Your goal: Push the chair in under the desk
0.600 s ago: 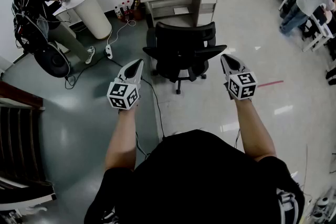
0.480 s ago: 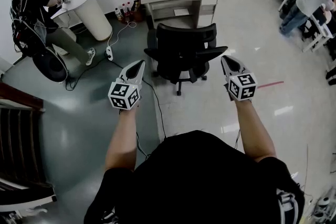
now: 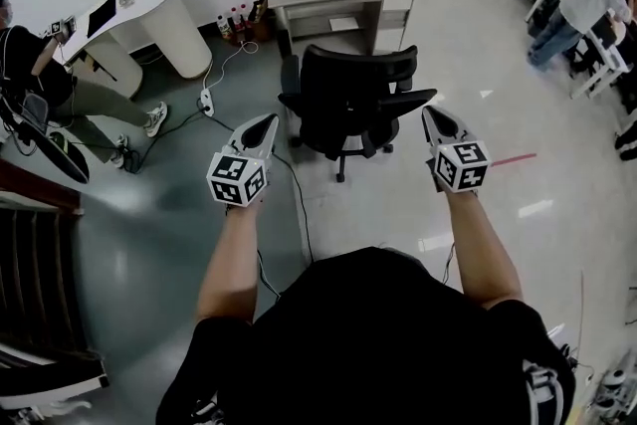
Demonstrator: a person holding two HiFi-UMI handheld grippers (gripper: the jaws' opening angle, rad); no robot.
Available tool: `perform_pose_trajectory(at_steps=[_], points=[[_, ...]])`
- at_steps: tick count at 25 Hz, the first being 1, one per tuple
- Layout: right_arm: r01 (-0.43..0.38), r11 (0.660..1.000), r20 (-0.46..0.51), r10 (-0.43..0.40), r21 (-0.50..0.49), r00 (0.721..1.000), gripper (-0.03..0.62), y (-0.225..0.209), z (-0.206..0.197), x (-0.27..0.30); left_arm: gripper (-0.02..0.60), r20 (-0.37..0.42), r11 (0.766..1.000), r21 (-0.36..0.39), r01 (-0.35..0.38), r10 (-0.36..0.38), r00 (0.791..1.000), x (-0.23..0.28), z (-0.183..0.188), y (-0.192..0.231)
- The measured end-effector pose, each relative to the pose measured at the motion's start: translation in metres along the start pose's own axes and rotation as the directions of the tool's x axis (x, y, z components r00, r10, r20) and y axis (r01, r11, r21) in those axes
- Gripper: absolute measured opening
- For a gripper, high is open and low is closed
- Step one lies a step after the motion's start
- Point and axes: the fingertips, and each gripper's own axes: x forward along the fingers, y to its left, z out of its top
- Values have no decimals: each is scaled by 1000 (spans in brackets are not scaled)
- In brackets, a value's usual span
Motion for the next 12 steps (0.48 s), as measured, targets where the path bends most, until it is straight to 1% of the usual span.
perform_pose_trajectory(at_steps=[3,7,12], points=[[1,1000,6,-1,10,1000,-3,-2,2,5,11,0,1000,-4,-8,8,1000,4,-2,5],[9,1000,20,-9,20,1000,-3,-15,6,11,11,0,1000,-12,-3,3,1000,17,0,7],[-3,999,26,2,40,1000,-3,-32,3,34,11,-2,1000,-15,-9,9,1000,38,4,18]])
